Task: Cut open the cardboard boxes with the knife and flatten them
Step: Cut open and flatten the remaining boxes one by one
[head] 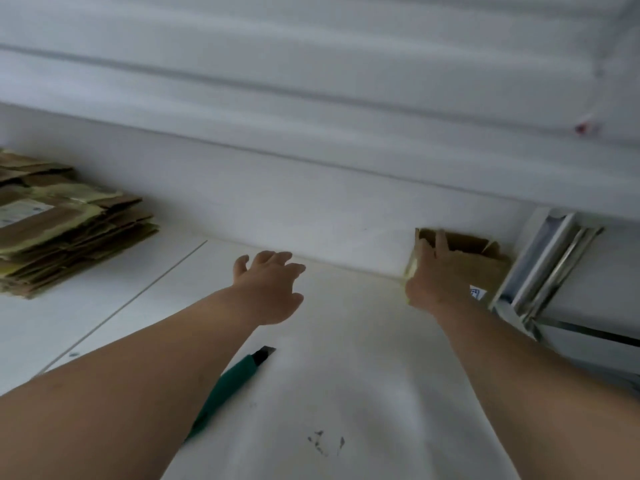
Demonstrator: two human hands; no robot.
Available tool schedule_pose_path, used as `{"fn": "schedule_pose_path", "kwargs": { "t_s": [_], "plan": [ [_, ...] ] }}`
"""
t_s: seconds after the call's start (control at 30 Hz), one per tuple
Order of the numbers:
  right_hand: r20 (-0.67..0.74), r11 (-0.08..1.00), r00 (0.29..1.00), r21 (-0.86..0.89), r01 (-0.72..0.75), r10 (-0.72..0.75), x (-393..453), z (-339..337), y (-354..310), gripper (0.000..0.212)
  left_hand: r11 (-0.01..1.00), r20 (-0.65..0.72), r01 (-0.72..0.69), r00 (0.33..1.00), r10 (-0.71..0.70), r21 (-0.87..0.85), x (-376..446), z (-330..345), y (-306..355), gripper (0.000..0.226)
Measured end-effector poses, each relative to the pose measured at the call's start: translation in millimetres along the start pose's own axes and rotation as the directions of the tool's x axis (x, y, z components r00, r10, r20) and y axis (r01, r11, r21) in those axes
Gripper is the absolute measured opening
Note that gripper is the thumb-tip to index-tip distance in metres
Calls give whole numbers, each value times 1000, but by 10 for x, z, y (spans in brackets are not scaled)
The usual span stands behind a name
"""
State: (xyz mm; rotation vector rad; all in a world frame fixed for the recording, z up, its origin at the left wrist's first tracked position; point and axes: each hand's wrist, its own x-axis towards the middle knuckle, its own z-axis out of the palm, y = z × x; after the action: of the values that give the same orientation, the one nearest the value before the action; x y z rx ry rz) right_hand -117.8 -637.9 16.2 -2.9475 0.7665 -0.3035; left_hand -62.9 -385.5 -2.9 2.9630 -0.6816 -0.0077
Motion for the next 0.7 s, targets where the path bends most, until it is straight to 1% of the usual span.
{"fn": "schedule_pose_path", "kwargs": {
  "t_s": [0.07,0.13,0.2,0.23,0.27,0.33,0.37,0.4,0.53,0.63,0.7],
  "plan": [
    [44,1000,999,-26,-7,8,64,-71,119,55,1000,-13,-15,1000,15,5,30,-22,92,58],
    [68,999,998,-35,-3,6,115,-65,230,61,1000,-24,-23,999,23,0,39,-40,153,57],
    [56,1000,998,8,-25,24,125,-35,286,65,1000,-26,-28,999,28,-4,31,-52,182,56],
    [30,999,999,13,-36,36,109,-19,292,61,1000,-21,-27,999,27,-1,17,-52,184,55],
    [0,999,999,-4,-44,44,86,-1,298,52,1000,-13,-24,1000,24,4,1,-49,180,55],
    [-53,995,998,-86,-48,43,22,26,322,33,1000,11,-12,1000,12,5,-40,-35,162,54],
    [-79,995,996,-94,-44,37,9,51,344,28,1000,22,-6,1000,6,3,-59,-28,150,53],
    [-110,998,993,-60,-38,31,7,81,369,27,1000,31,0,1000,0,2,-75,-21,132,53],
    [-204,976,978,218,8,38,-42,83,269,23,999,43,28,999,-27,-21,-119,-10,51,56],
    [-241,913,970,403,60,43,-154,-17,60,21,997,38,47,998,-45,-53,-176,-32,-30,65],
    [-252,876,968,469,117,5,-236,-71,-88,19,993,27,67,998,-65,-101,-240,-44,-121,74]
  ]
}}
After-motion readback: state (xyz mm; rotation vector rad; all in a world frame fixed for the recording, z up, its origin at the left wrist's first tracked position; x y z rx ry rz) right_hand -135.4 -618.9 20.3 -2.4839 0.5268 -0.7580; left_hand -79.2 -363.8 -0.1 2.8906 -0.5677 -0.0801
